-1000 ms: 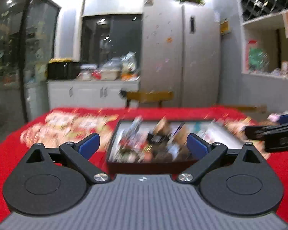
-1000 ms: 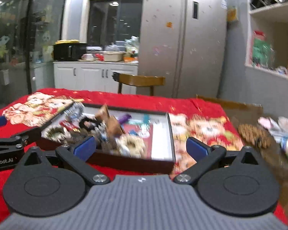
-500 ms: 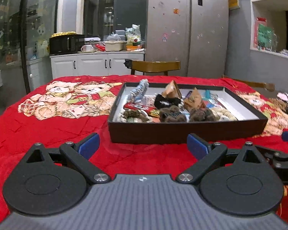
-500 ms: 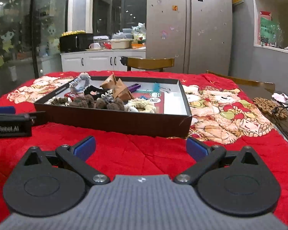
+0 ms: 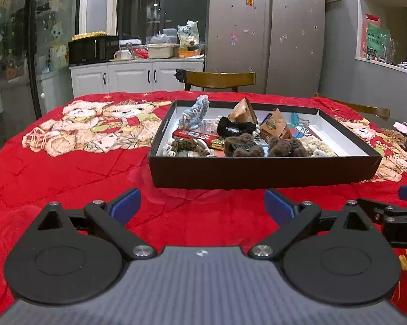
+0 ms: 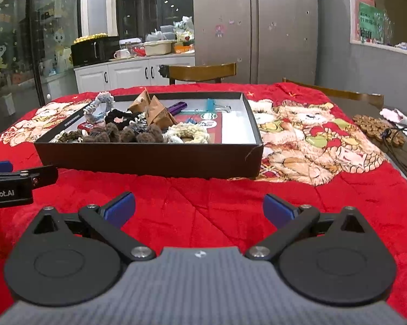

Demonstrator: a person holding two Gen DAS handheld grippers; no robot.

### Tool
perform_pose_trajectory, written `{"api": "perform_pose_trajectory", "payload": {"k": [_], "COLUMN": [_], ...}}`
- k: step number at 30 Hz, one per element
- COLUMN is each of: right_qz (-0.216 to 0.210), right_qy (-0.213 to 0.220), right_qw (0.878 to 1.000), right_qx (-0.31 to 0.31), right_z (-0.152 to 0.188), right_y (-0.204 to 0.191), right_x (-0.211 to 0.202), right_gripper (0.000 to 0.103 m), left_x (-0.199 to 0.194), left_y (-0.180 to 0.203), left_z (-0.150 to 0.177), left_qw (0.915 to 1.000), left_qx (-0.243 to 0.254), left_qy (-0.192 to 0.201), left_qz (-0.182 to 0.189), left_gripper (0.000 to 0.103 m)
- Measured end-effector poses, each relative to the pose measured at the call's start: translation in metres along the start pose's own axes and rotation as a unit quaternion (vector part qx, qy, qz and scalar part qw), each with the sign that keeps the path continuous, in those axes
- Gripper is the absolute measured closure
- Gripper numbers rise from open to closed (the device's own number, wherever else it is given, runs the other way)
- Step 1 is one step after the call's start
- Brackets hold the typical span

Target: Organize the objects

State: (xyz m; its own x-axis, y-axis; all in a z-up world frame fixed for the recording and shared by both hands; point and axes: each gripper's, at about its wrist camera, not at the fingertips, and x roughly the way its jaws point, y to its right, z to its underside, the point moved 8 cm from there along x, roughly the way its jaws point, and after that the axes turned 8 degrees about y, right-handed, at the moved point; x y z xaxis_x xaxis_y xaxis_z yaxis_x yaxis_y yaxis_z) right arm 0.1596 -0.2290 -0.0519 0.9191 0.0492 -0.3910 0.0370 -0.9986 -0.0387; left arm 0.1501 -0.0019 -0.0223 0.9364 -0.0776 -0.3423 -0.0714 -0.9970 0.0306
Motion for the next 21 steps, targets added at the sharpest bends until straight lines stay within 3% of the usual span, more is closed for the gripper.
{"api": "perform_pose_trajectory", "payload": {"k": [21], "right_qz": [-0.005], "right_qy": [-0.018], "right_qw": [1.0], "right_qx": [0.009], "right_z": [0.004], "right_y": [0.001], "right_x": [0.0054], "right_gripper": [0.0], "left_x": [0.0055], "left_y": [-0.0003], "left_z": [0.004], "left_qw": [0.9999], "left_qx": [-0.007], "left_qy": [-0.013], "left_qz": [0.0], "left_gripper": [0.004]}}
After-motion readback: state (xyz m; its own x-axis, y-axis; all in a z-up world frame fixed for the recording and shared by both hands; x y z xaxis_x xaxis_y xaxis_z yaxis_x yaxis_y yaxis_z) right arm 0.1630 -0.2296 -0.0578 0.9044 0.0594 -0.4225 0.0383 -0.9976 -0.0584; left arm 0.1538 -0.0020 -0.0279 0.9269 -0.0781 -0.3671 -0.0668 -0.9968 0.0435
